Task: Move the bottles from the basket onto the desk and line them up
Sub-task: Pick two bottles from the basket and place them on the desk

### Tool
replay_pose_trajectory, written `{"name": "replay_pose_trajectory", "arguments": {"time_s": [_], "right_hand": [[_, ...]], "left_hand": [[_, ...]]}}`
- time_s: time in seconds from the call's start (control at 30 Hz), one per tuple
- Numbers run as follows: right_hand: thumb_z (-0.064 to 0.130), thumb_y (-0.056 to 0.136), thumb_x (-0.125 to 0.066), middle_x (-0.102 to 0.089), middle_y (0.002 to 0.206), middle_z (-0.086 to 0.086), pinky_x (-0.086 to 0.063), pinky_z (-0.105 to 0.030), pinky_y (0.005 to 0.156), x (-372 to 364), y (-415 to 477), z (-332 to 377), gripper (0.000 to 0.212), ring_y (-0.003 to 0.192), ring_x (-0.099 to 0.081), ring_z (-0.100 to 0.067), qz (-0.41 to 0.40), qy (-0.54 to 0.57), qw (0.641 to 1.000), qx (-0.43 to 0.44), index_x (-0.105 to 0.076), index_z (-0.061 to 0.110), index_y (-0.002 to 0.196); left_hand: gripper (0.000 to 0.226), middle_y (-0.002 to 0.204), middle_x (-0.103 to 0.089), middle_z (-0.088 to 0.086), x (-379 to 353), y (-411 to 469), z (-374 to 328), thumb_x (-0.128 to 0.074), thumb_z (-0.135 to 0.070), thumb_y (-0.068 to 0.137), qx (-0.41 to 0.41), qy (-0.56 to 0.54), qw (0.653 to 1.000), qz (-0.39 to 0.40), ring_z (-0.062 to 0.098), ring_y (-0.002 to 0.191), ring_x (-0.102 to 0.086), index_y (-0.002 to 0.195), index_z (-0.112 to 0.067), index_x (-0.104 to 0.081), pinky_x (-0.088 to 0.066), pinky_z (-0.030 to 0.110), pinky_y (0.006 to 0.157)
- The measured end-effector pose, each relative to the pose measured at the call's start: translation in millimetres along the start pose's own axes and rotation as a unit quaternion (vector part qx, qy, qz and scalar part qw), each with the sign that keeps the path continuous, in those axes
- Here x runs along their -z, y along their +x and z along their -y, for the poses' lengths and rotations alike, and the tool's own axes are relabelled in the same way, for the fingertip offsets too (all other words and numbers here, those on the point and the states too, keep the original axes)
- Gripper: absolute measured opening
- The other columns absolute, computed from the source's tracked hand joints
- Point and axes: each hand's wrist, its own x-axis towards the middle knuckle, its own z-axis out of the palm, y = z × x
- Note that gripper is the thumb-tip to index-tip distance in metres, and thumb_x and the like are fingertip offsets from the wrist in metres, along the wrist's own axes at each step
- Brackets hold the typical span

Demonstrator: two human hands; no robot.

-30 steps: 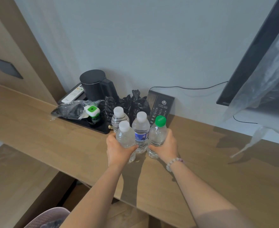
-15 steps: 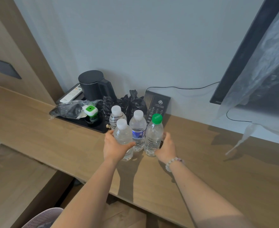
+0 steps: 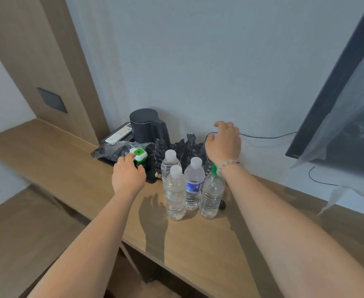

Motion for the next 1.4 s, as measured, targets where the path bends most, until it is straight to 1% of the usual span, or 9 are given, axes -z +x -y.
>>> {"name": "replay_pose_trajectory", "arguments": {"time_s": [0.13, 0.27, 0.37, 0.47, 0.63, 0.77, 0.83, 1.1, 1.4], "right_hand": [[0.019, 0.092, -0.045, -0.052, 0.127, -0.009, -0.035, -0.036, 0.093, -22.7, -12.7, 54.5, 0.036, 0.118, -0.044, -0.027, 0.055, -0.034, 0.980, 0.188, -0.052, 0.010, 0.126], [0.020, 0.092, -0.046, -0.054, 0.125, -0.011, -0.036, -0.037, 0.092, -45.6, -34.0, 96.6, 0.035, 0.118, -0.045, -0.027, 0.095, -0.023, 0.942, 0.322, -0.054, 0.008, 0.124], [0.016, 0.085, -0.056, -0.061, 0.111, -0.013, -0.042, -0.039, 0.085, -64.2, -47.9, 129.1, 0.030, 0.108, -0.053, -0.031, 0.115, -0.018, 0.914, 0.388, -0.062, 0.005, 0.112], [0.012, 0.064, -0.074, -0.065, 0.083, -0.013, -0.051, -0.034, 0.066, -83.9, -65.5, 161.9, 0.024, 0.081, -0.063, -0.033, 0.128, -0.001, 0.890, 0.438, -0.069, 0.006, 0.087], [0.017, 0.069, -0.060, -0.066, 0.089, -0.016, -0.052, -0.038, 0.070, -105.0, -114.3, 220.9, 0.021, 0.082, -0.064, -0.034, 0.174, 0.044, 0.850, 0.496, -0.070, 0.006, 0.084], [0.017, 0.089, -0.051, -0.056, 0.124, -0.018, -0.038, -0.041, 0.096, -117.4, -160.8, 267.3, 0.032, 0.117, -0.050, -0.034, 0.219, 0.068, 0.809, 0.541, -0.061, 0.005, 0.116], [0.020, 0.094, -0.045, -0.049, 0.134, -0.016, -0.030, -0.039, 0.103, -126.3, -181.8, 288.7, 0.037, 0.126, -0.041, -0.031, 0.236, 0.066, 0.793, 0.558, -0.053, 0.007, 0.128], [0.023, 0.098, -0.037, -0.042, 0.142, -0.012, -0.023, -0.036, 0.110, -174.7, -267.3, 368.6, 0.041, 0.133, -0.034, -0.026, 0.294, 0.062, 0.753, 0.585, -0.045, 0.013, 0.137], [0.023, 0.097, -0.040, -0.047, 0.137, -0.010, -0.025, -0.036, 0.109, -252.0, -347.1, 415.8, 0.038, 0.130, -0.038, -0.024, 0.361, 0.053, 0.732, 0.576, -0.050, 0.013, 0.132]], "left_hand": [[0.040, 0.133, -0.049, 0.009, 32.8, 9.2, -7.3, -0.041, -0.027, 0.096, -0.089, 0.094, 0.989, -0.064, 0.030, 0.123, -0.041, 0.134, -0.017, -0.047, -0.035, 0.042, 0.100], [0.040, 0.130, -0.051, 0.005, 64.2, 8.3, 7.4, -0.037, -0.032, 0.097, -0.137, 0.192, 0.967, -0.096, 0.026, 0.124, -0.040, 0.133, -0.018, -0.047, -0.029, 0.037, 0.102], [0.039, 0.127, -0.052, 0.005, 87.4, 1.2, 33.0, -0.037, -0.034, 0.097, -0.117, 0.245, 0.956, -0.107, 0.025, 0.123, -0.041, 0.131, -0.019, -0.048, -0.029, 0.035, 0.100], [0.041, 0.129, -0.051, 0.006, 107.7, -13.2, 66.7, -0.036, -0.035, 0.097, -0.053, 0.264, 0.957, -0.109, 0.026, 0.125, -0.040, 0.134, -0.019, -0.044, -0.030, 0.036, 0.100], [0.045, 0.133, -0.047, 0.006, 137.8, -46.5, 129.1, -0.033, -0.036, 0.098, 0.044, 0.270, 0.957, -0.092, 0.026, 0.125, -0.040, 0.140, -0.020, -0.038, -0.031, 0.037, 0.101], [0.045, 0.134, -0.046, 0.005, 164.3, -71.6, 185.4, -0.035, -0.036, 0.098, 0.108, 0.272, 0.951, -0.097, 0.026, 0.125, -0.040, 0.140, -0.021, -0.038, -0.032, 0.037, 0.101], [0.046, 0.135, -0.046, 0.005, 176.6, -81.9, 213.2, -0.034, -0.037, 0.098, 0.141, 0.276, 0.946, -0.099, 0.026, 0.126, -0.040, 0.141, -0.020, -0.037, -0.032, 0.038, 0.101], [0.048, 0.136, -0.045, 0.006, 216.3, -109.5, 331.0, -0.033, -0.037, 0.098, 0.206, 0.271, 0.936, -0.087, 0.027, 0.126, -0.039, 0.143, -0.019, -0.034, -0.033, 0.039, 0.100], [0.045, 0.129, -0.051, 0.008, 215.0, -113.6, 442.9, -0.036, -0.033, 0.098, 0.239, 0.228, 0.942, -0.064, 0.029, 0.120, -0.044, 0.139, -0.016, -0.040, -0.035, 0.038, 0.095]]}}
